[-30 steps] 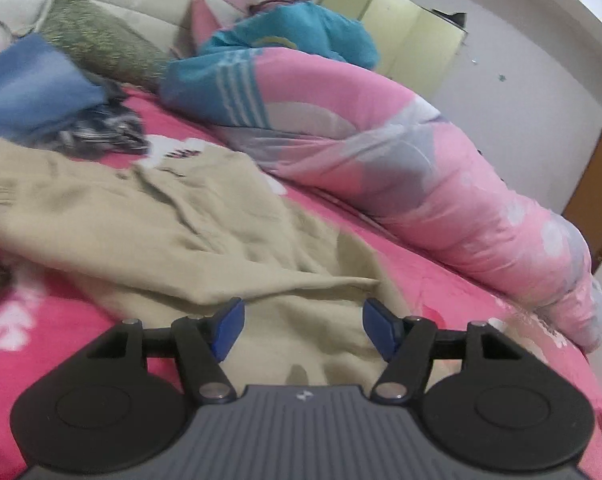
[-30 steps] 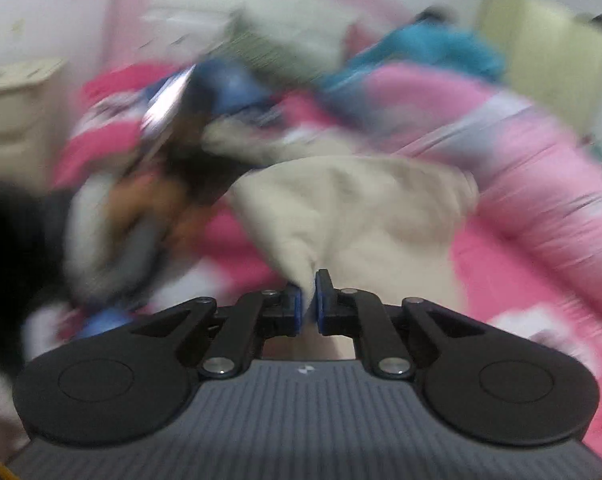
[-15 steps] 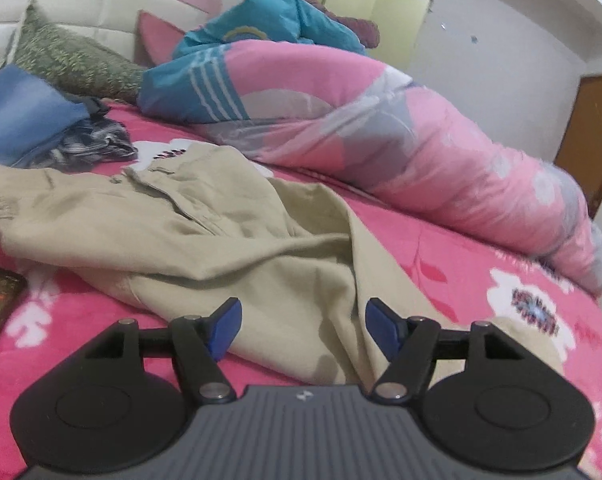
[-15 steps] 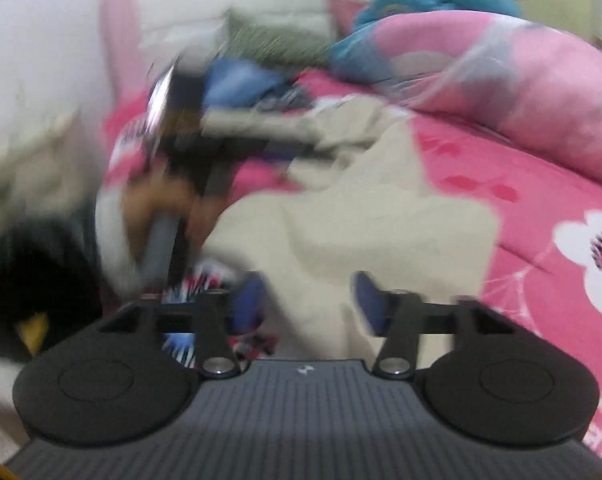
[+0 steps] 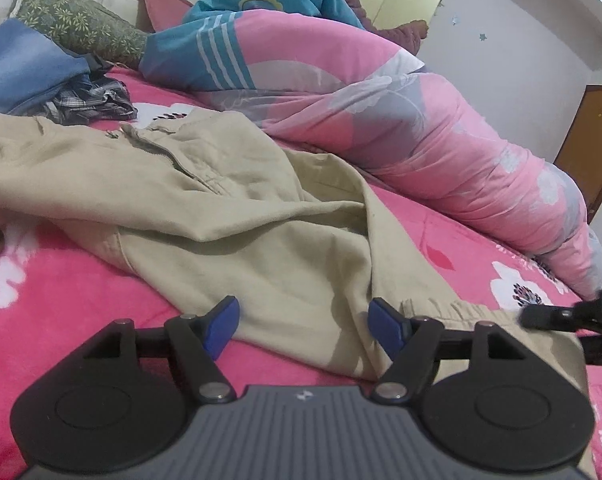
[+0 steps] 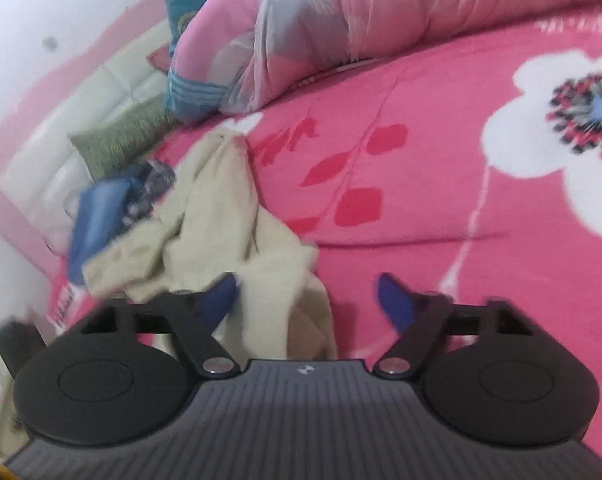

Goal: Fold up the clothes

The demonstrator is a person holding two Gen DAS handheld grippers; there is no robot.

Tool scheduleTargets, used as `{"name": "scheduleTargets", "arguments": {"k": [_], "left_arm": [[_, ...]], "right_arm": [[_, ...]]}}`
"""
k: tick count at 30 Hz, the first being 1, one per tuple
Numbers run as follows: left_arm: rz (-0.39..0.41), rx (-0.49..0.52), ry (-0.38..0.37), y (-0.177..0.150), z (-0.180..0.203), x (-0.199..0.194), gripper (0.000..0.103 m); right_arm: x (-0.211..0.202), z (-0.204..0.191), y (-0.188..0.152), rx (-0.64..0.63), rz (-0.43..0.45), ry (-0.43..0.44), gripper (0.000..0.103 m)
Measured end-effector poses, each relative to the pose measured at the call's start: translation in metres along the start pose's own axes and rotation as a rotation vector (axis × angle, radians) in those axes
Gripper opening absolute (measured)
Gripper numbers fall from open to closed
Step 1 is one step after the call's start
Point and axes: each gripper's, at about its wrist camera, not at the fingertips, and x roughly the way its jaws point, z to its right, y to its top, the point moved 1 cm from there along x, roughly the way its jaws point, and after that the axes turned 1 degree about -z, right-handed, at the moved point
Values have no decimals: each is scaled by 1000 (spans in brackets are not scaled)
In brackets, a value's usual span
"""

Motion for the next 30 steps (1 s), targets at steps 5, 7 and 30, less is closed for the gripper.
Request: {"name": "scheduleTargets", "arguments": {"k": [5,7,30], "left_arm": [[3,3,1,-1,1,0,75],[3,-4,-3,-1,0,1,75],[-12,118,11,-9,40,-37,75]], "right_arm": [[-22,-18,0,-25,109,86,10],[-44,-26,-3,-41,155,120,9],[-288,9,-227,-159,-86,-175,26]]}}
